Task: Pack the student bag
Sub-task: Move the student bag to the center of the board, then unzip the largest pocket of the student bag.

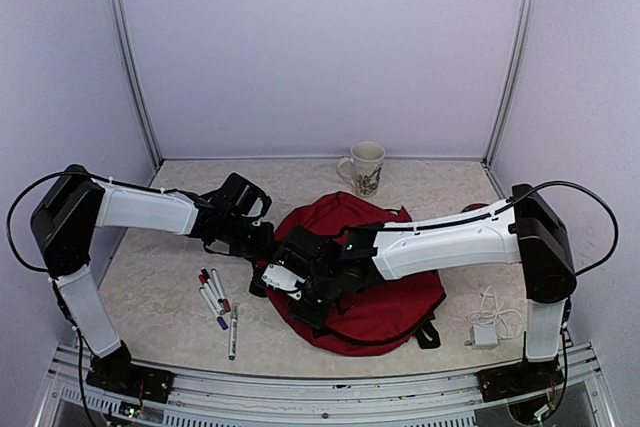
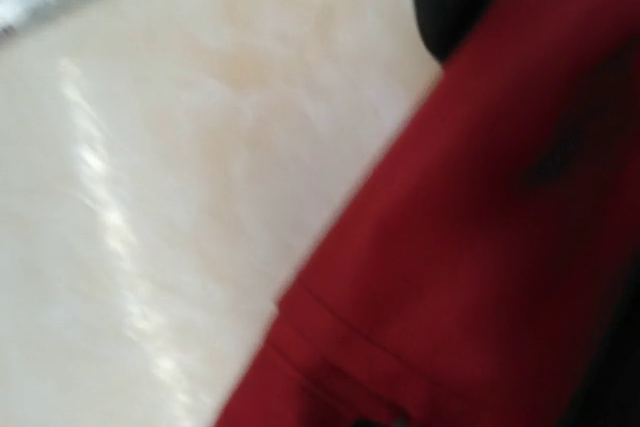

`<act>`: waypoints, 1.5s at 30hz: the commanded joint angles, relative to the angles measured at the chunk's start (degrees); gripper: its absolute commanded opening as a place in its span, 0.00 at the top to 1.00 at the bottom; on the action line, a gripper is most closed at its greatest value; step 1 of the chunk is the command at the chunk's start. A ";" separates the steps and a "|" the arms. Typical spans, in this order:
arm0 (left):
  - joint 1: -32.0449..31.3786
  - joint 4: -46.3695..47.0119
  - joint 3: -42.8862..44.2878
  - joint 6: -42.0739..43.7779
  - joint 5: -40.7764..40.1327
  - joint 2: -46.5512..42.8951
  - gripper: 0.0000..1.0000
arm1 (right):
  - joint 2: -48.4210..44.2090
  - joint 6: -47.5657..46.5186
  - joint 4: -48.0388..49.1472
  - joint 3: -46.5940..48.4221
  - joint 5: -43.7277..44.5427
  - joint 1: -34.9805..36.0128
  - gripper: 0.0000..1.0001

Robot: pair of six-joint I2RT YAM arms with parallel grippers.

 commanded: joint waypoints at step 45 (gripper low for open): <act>2.62 -4.79 4.63 5.23 -9.35 3.81 1.00 | -43.06 27.73 1.98 -37.86 -11.77 -9.48 1.00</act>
